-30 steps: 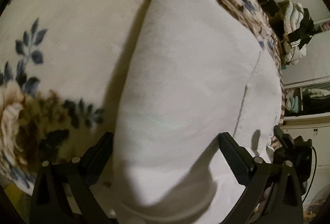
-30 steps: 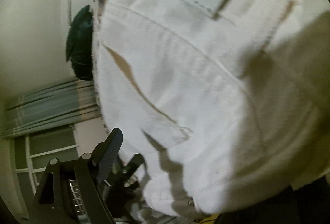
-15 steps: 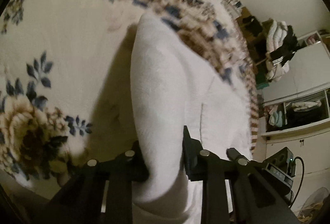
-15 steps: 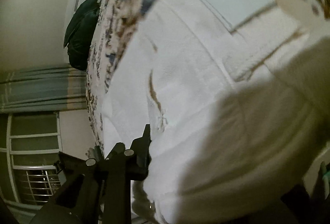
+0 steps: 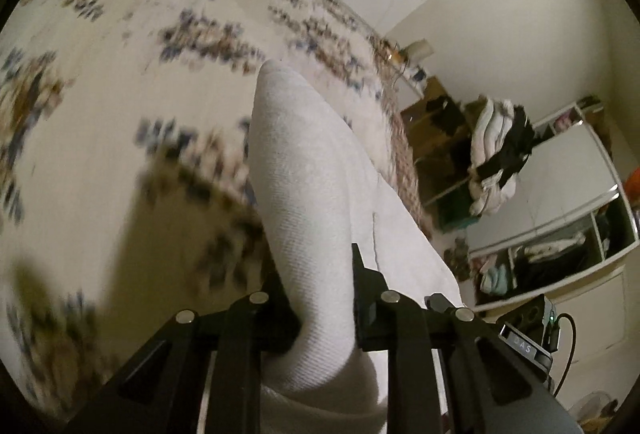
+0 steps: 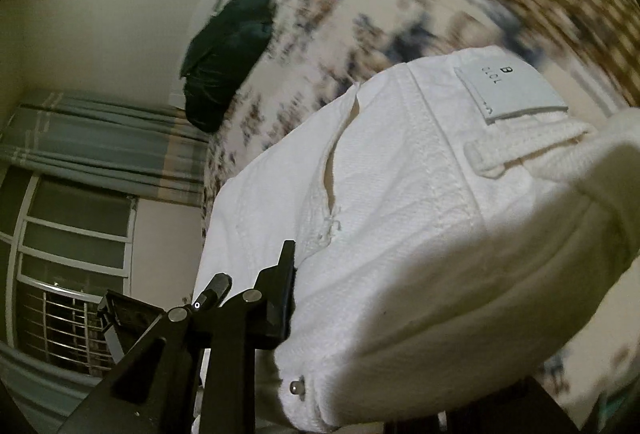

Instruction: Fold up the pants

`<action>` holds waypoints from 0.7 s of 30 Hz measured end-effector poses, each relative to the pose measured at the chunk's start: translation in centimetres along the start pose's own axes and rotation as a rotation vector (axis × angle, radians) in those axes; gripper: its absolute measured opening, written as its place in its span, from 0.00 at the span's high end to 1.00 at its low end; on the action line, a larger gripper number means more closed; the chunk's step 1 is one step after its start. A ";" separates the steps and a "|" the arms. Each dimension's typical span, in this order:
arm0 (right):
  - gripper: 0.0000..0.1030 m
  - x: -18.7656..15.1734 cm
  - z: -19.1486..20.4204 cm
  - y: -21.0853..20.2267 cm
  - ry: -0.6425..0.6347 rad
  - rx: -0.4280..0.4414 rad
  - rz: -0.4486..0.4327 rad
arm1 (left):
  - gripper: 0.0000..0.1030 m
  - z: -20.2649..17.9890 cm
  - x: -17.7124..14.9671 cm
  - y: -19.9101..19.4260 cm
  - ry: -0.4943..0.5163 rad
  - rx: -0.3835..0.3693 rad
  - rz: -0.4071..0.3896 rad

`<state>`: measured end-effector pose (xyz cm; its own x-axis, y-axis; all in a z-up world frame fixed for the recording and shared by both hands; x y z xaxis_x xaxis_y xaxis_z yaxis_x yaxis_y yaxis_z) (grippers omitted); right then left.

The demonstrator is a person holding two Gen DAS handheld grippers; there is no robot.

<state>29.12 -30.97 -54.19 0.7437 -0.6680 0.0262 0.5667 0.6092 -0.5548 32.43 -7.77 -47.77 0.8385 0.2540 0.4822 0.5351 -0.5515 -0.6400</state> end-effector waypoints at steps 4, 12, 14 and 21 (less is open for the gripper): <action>0.77 5.7 5.2 6.3 -0.021 0.017 -0.037 | 0.83 2.8 8.5 3.8 0.028 -0.007 -0.027; 0.77 15.0 8.8 22.8 -0.020 0.003 -0.039 | 0.83 11.2 20.8 13.3 0.094 0.052 0.004; 0.77 16.2 8.3 27.0 -0.018 -0.020 -0.018 | 0.82 14.1 22.2 15.9 0.105 0.085 0.030; 0.60 14.4 2.5 33.5 0.063 -0.191 0.136 | 0.63 22.2 19.0 20.3 0.055 0.152 0.201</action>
<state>59.67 -19.16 -70.34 0.7812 -0.6148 -0.1082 0.3813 0.6072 -0.6971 61.49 3.45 -64.88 0.9247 0.1054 0.3659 0.3715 -0.4598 -0.8065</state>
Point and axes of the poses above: each gripper's, at about its wrist camera, not at the fingertips, and y roughly the way its jaws point, z to its left, x to its top, the point moved 9 cm from there along y, roughly the way its jaws point, and after that the axes turned 10 degrees about y, right-handed, at the moved point
